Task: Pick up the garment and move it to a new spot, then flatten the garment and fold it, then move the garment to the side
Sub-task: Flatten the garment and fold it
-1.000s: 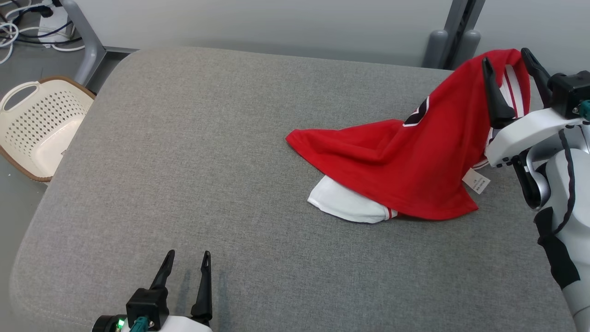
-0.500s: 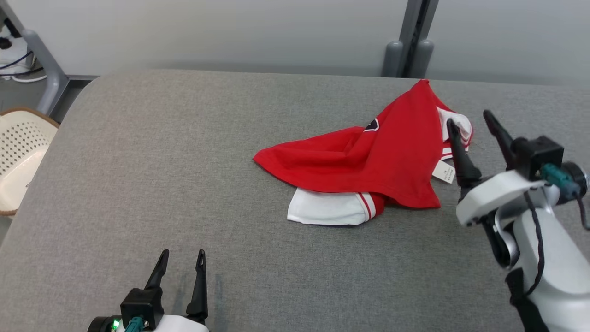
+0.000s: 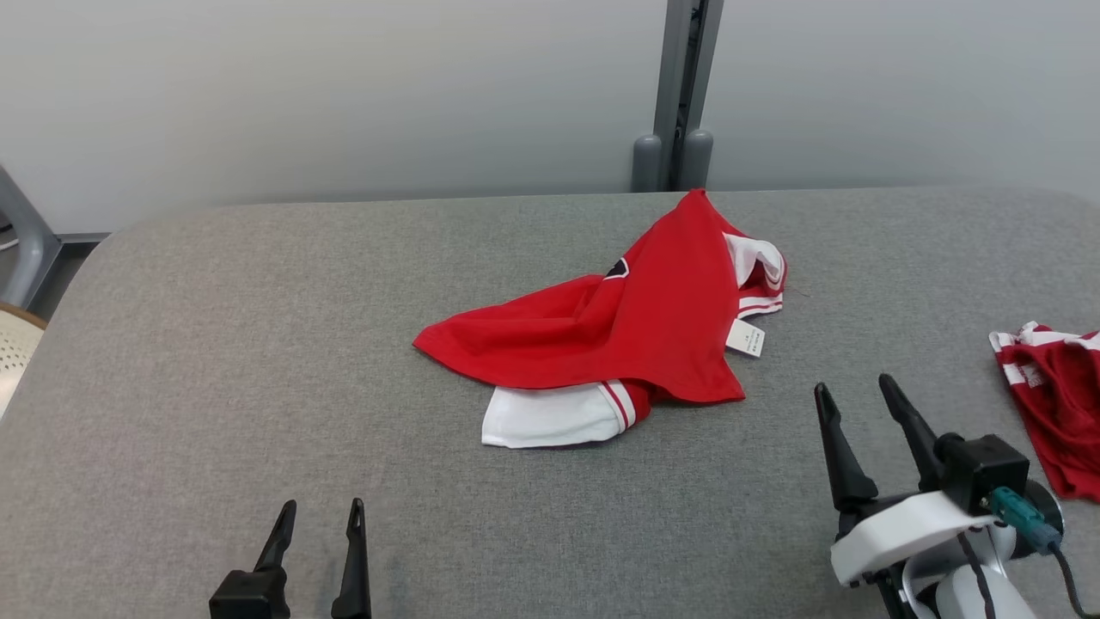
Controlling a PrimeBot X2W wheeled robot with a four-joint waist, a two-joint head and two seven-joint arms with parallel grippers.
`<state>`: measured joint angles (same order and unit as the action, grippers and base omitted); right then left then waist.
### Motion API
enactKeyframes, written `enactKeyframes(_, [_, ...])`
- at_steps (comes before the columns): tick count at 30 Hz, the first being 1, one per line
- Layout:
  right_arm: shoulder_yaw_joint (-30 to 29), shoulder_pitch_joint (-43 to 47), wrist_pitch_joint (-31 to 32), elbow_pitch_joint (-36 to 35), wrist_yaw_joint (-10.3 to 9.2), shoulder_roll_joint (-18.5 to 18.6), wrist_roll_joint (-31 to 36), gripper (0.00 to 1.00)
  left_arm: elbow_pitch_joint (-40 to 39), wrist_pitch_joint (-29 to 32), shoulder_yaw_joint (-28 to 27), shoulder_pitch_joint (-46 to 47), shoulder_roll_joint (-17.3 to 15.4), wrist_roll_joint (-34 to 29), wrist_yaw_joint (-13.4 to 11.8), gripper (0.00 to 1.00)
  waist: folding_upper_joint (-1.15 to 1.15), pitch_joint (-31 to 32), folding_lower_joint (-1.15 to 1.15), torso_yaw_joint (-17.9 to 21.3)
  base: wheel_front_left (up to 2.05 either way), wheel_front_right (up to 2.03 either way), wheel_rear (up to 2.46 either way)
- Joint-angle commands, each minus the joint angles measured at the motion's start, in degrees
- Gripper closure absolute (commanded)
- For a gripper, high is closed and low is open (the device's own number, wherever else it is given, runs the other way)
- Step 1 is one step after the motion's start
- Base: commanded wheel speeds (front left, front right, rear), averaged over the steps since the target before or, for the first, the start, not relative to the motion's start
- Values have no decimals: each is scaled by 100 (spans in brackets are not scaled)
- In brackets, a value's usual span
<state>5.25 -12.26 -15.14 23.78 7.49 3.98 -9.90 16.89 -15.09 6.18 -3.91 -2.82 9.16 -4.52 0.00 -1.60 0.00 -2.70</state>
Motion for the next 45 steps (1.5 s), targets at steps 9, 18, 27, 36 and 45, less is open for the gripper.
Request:
enactKeyframes(9, [-48,703,3,-103,1,-97,-42,0,14,-9,-47,-138,-19,-4,28,0,0,164,0,183,0,0,0])
enactKeyframes(18, [533,602,3,-59,1,-98,-6,0,32,-10,60,-37,-20,42,39,0,0,63,0,31,0,0,0])
enactKeyframes(27, [2162,-339,3,633,1,-88,-365,0,121,-9,349,127,-20,138,18,0,0,-333,0,-680,0,0,0])
enactKeyframes(36, [2768,-1299,3,1592,1,-87,-557,0,85,-9,586,348,-19,290,-32,0,0,-765,0,-1353,0,0,0])
enactKeyframes(45, [3052,-2003,3,2628,1,-91,-832,9,20,-9,825,453,-19,419,-100,0,0,-1029,0,-1718,0,0,0])
